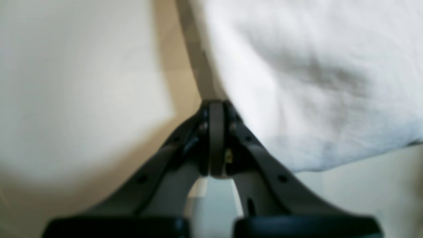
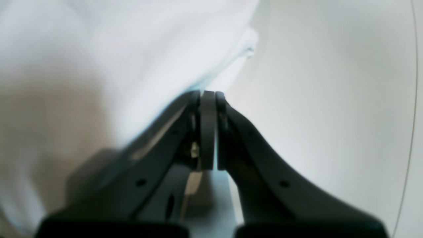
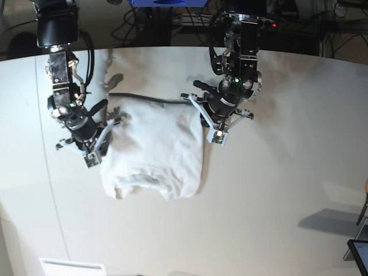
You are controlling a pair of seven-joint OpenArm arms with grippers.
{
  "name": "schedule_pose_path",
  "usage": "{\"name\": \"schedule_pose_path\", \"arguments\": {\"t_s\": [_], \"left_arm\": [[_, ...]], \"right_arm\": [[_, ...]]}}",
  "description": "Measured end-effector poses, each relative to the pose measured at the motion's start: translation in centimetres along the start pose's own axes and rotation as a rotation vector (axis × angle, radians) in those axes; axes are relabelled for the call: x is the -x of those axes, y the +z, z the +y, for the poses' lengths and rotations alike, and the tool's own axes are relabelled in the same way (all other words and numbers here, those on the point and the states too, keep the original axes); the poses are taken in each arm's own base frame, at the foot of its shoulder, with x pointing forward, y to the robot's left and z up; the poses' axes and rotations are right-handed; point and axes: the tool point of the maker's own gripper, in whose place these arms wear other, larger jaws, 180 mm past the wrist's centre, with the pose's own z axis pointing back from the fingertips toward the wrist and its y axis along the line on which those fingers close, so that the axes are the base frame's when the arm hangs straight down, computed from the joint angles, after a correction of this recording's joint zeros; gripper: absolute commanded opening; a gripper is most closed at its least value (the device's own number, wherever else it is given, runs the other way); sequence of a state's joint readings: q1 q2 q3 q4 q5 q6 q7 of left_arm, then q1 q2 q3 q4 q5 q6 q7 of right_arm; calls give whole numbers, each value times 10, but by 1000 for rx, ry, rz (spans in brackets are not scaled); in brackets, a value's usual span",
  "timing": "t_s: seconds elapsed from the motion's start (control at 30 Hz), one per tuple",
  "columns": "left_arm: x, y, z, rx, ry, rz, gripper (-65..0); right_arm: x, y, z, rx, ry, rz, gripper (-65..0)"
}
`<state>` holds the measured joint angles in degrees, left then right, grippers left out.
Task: Fold the T-shirt properly
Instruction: 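Press and square the folded shirt's sides with both grippers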
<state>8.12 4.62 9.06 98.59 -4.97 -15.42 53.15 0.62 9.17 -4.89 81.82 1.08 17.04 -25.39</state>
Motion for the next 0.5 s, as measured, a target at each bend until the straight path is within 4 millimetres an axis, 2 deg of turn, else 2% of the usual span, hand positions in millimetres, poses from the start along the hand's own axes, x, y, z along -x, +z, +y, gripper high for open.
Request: {"name": "schedule_pose_path", "arguments": {"t_s": [0.23,0.5], "left_arm": [[-1,-1,-11,21,-8,4,-650],[0,-1,-11,24,-9,8,-650]], "right_arm": [[-6,-8,1,-7,-12,-3,-647],[-5,-13,1,-13,-21,-4,-647]]}}
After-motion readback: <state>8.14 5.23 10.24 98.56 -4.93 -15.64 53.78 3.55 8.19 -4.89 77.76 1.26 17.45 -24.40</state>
